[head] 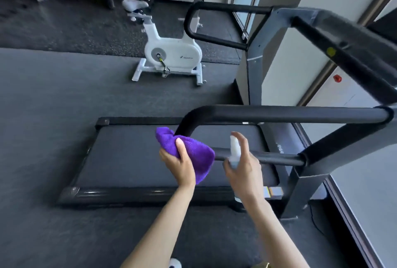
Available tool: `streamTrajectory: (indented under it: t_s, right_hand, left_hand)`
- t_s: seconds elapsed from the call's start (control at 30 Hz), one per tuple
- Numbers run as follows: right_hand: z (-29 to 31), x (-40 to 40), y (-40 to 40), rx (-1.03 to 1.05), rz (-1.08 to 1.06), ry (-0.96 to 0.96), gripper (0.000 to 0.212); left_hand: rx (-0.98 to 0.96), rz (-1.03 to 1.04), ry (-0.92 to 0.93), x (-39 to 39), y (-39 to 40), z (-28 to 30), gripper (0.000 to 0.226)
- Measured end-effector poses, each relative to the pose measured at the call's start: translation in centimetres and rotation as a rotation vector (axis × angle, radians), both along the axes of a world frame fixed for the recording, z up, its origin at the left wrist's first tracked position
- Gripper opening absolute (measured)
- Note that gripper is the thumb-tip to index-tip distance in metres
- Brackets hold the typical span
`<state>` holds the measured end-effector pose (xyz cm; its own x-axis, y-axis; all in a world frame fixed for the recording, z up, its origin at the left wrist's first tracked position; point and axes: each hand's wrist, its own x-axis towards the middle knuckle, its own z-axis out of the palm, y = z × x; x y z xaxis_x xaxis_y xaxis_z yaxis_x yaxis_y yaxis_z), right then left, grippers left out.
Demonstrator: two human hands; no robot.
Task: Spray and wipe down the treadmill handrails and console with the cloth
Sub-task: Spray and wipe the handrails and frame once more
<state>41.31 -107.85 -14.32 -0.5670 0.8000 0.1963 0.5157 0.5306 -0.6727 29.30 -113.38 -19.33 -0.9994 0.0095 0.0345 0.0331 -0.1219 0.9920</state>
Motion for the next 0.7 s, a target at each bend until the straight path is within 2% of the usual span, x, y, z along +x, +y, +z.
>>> streamTrajectory:
  t_s: [0.07,0.13,0.17,0.23,0.33,0.4,0.47,0.53,0.57,0.7]
  right_hand:
    - [-0.3,1.3,1.2,0.0,0.077,0.005,0.064]
    - [-0.5,3.0,2.7,0.006,0.139,-0.003,0.064]
    - [-0.6,3.9,3.4,0.012,0.164,-0.002,0.065]
    - [-0.7,5.6,4.7,0.037,0.219,-0.001,0.066]
    - [-1.0,7.3,6.3,0.03,0.244,-0.024,0.067]
    - [-1.3,8.2,6.8,0.006,0.273,-0.039,0.068]
    - [-1.5,8.5,7.0,-0.016,0.299,-0.037,0.069]
    - [-1.6,8.5,7.0,-0.03,0.295,-0.037,0.07]
    - [-1.7,8.3,6.8,-0.041,0.283,-0.037,0.069]
    - [-1.6,7.5,6.2,-0.055,0.298,-0.016,0.068]
  left_hand:
    - [0.014,0.075,-0.056,0.8,0.9,0.3,0.031]
    - [-0.072,0.169,-0.076,0.8,1.8,1.9,0.036]
    - [-0.12,0.204,-0.026,0.6,2.1,3.1,0.04]
    - [-0.179,0.231,0.207,0.6,2.8,5.5,0.047]
    - [-0.327,0.218,0.465,0.5,3.5,7.2,0.043]
    - [-0.347,0.222,0.436,0.7,3.5,6.5,0.045]
    - [-0.295,0.231,0.256,1.0,3.1,5.2,0.052]
    - [-0.252,0.252,0.059,1.3,2.6,4.2,0.048]
    - [-0.245,0.256,0.037,1.4,2.5,4.2,0.045]
    - [-0.228,0.267,0.217,2.1,3.1,6.4,0.038]
